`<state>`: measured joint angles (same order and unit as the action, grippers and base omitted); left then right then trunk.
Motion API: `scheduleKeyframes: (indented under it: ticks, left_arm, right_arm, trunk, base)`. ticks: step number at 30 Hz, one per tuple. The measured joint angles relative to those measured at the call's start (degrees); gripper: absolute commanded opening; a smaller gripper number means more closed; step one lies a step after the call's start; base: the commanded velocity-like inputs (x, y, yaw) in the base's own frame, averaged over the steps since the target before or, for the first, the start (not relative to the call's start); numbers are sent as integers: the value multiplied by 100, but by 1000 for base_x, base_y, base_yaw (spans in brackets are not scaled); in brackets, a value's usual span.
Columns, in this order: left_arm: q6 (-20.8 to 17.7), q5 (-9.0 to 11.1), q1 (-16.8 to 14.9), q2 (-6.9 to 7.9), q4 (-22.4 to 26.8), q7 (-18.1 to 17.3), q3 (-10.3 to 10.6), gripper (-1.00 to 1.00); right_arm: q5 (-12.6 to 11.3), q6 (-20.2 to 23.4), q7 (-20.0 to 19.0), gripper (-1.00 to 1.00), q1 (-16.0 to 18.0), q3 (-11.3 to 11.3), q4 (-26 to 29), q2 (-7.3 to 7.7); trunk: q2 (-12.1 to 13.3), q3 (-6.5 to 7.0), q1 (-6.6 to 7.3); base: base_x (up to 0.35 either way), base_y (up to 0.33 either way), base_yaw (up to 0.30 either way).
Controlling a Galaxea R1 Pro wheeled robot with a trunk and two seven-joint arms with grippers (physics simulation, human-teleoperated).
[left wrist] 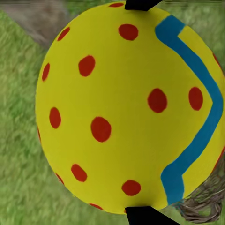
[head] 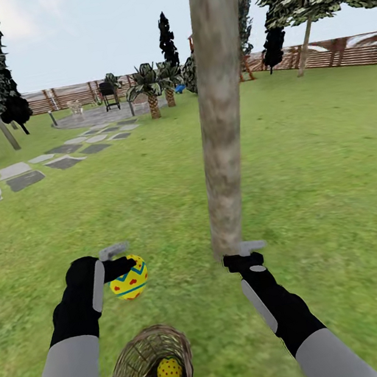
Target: Take the three Easter eggs out of the wicker basket on the lawn in the garden, then place them on the lawn next to a single tree (choose any tree) so that all three eggs are next to the same tree and none are left in the basket.
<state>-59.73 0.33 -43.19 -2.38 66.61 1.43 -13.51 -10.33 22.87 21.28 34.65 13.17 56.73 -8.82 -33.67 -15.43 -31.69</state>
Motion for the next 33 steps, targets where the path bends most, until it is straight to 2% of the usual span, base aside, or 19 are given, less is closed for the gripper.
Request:
scheduleKeyframes:
  ticks: [33]
  left_arm:
    - [0,-29,0,-47,-48,41,89,-100]
  right_arm:
    - [0,1,8,100,0,-9,-1,9]
  trunk:
    - [2,199,1]
  base:
    - [-52,-283,-236]
